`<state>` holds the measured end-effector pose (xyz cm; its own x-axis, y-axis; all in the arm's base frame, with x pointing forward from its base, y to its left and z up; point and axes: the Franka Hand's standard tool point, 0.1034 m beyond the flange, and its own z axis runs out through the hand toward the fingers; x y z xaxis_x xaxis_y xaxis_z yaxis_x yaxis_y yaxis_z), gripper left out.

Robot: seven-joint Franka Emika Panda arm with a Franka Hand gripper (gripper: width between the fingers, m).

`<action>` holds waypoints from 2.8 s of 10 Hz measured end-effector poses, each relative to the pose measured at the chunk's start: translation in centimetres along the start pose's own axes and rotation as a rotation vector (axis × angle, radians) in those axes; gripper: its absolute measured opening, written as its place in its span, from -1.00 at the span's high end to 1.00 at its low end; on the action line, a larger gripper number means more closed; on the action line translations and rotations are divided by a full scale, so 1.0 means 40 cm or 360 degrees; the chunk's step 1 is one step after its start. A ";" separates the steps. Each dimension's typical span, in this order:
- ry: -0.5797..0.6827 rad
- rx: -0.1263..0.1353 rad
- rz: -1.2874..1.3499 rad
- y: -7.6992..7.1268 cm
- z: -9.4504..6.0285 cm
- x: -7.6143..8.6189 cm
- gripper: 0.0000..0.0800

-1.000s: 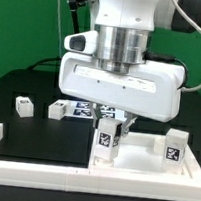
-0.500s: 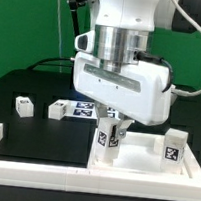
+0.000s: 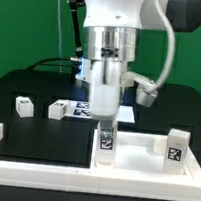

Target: Assemble square table

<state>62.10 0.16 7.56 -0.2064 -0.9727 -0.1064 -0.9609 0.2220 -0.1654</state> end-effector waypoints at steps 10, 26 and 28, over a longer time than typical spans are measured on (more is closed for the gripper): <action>-0.0003 -0.0135 -0.1198 0.013 0.003 0.026 -0.62; -0.0125 -0.0256 0.0040 -0.020 0.004 0.019 0.27; -0.0113 -0.0258 0.0114 -0.021 0.004 0.020 0.20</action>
Offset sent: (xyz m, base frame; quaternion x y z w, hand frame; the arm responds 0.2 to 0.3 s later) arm 0.0000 0.0000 0.0000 0.0000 0.0000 -0.0650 0.9979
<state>62.76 -0.79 7.44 -0.2675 -0.9462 -0.1820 -0.9625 0.2713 0.0043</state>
